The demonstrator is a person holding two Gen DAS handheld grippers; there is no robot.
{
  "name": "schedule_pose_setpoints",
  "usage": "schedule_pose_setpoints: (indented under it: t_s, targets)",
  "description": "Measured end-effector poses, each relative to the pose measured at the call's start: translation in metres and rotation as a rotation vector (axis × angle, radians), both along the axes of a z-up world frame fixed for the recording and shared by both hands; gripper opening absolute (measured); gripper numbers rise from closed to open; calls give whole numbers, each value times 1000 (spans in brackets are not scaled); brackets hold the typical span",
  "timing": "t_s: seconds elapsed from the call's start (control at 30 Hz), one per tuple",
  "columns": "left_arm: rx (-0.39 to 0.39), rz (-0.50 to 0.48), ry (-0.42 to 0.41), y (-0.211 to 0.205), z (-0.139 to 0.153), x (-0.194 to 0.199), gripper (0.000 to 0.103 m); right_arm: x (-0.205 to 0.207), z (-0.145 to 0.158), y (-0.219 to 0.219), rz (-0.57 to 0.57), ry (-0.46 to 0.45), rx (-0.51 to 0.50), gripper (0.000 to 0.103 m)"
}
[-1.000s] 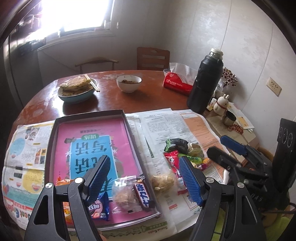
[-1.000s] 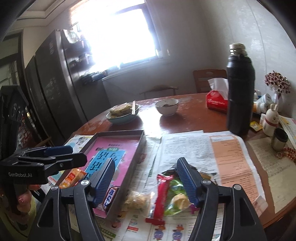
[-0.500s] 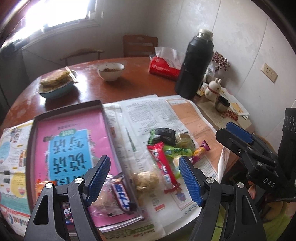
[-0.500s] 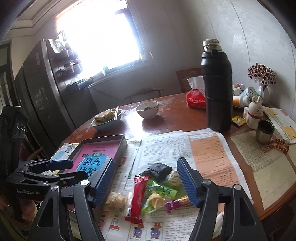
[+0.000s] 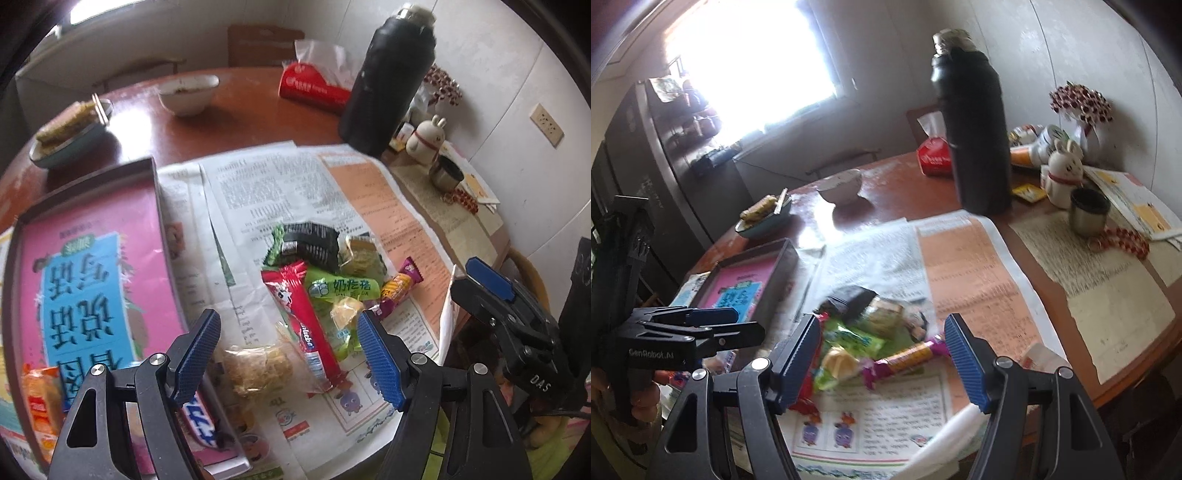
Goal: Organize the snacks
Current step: 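Move both open tools back over the snack pile on the newspaper, then grasp the red sausage stick with the left tool while the right tool grasps a purple fruit bar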
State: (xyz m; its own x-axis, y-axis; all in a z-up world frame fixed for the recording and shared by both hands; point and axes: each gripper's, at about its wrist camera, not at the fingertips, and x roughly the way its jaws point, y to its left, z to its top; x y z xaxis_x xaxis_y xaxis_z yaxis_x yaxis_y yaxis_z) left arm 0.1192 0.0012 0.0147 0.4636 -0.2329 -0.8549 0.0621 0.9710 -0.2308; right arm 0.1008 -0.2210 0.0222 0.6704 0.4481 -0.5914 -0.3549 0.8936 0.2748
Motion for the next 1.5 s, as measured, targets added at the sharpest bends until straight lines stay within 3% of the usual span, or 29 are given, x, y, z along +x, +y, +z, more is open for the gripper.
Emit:
schedule_pose_setpoints:
  t_s: [0.1, 0.37, 0.53, 0.67, 0.77, 0.9, 1.07, 1.3, 1.4, 1.5]
  targets:
    - [-20, 7, 37, 0, -10, 9, 77, 2, -9, -5, -6, 29, -3, 69]
    - [-26, -5, 85, -9, -24, 22, 62, 9, -28, -8, -11, 104, -63, 69]
    - [-18, -8, 110, -11, -32, 27, 51, 18, -44, -8, 2, 176, -42, 69]
    - [-14, -8, 124, -13, -38, 32, 49, 24, -52, -1, 24, 212, -31, 69]
    - [-11, -7, 133, -14, -43, 35, 47, 31, -59, 2, 18, 233, -29, 63]
    - [-6, -6, 138, -15, -46, 37, 47, 40, -64, 6, 7, 233, -36, 47]
    - [6, -5, 142, -17, -50, 39, 42, 48, -64, 13, 6, 199, -81, 39]
    - [16, -8, 153, -21, -55, 42, 35, 50, -67, 33, 26, 120, -251, 28]
    - [30, -9, 147, -24, -55, 44, 32, 48, -67, 31, 28, 108, -264, 21]
    - [36, -9, 143, -26, -55, 44, 27, 47, -66, 26, 40, 107, -230, 21]
